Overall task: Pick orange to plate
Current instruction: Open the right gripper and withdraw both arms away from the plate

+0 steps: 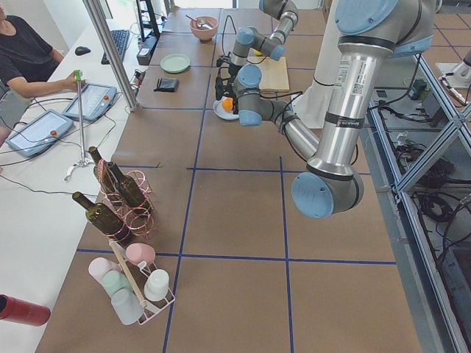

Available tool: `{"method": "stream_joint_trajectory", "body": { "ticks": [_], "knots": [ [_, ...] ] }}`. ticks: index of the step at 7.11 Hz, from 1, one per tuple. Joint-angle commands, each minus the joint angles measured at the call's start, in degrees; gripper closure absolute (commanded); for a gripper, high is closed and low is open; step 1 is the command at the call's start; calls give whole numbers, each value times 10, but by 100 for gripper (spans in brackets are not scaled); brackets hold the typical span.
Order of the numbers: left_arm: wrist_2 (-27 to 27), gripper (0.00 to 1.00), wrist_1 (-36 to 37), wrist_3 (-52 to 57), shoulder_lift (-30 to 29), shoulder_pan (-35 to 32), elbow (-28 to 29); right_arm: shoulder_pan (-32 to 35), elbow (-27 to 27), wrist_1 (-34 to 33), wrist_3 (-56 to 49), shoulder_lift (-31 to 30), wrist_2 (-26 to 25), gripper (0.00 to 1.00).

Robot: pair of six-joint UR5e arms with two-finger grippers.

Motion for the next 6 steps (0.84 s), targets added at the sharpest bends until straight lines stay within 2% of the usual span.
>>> {"method": "stream_joint_trajectory", "body": {
  "ticks": [1, 2, 3, 4, 5, 6],
  "knots": [
    [-32, 0, 0, 11, 18, -17, 0, 112, 137, -22, -43, -99, 140, 0],
    [-33, 0, 2, 73, 45, -25, 0, 194, 142, -21, -109, -140, 218, 0],
    [-35, 0, 5, 169, 89, -52, 0, 268, 138, -23, -209, -183, 271, 0],
    [-51, 0, 9, 273, 142, -82, 4, 326, 130, -29, -320, -227, 289, 0],
    [-54, 0, 9, 401, 199, -123, 23, 366, 123, -84, -446, -240, 292, 0],
    [-63, 0, 9, 519, 226, -183, 53, 402, 120, -159, -577, -240, 285, 0]
  ]
}}
